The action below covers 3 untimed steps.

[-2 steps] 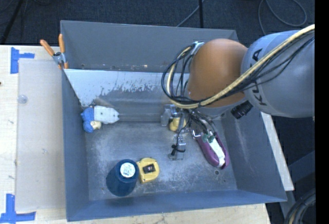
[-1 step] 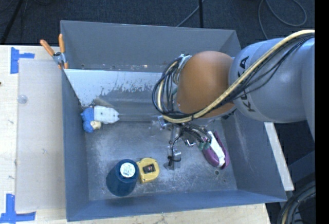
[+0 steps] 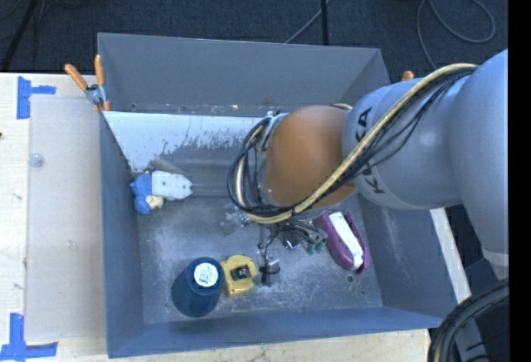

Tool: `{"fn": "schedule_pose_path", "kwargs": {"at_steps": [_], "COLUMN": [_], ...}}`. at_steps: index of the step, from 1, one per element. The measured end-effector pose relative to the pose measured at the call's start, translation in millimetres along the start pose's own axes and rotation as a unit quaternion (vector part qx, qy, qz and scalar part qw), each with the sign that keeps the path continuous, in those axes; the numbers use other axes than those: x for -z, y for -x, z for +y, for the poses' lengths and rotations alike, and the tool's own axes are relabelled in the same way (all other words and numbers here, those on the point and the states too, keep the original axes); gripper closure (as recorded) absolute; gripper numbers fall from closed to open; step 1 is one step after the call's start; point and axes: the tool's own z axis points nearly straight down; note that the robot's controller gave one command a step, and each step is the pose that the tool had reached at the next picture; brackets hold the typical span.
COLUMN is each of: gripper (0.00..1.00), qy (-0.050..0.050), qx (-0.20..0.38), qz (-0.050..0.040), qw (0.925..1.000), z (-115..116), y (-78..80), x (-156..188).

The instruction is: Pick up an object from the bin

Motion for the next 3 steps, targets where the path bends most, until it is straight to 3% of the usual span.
{"fn": "schedule_pose_path", "kwargs": {"at_steps": [1,2,3], "gripper": [1.00,1.00,1.00], "qy": [0.003,0.003,0.003], "qx": [-0.015,-0.015,-0.019], "qz": [0.0069,0.0069,0.0095], "qw": [0.9999,0.9999,0.9998], "z": [21.5,21.4,28.9], "y": [-12.9,-12.9,-8.9], "x": [-34.4,-34.4,1.9]}}
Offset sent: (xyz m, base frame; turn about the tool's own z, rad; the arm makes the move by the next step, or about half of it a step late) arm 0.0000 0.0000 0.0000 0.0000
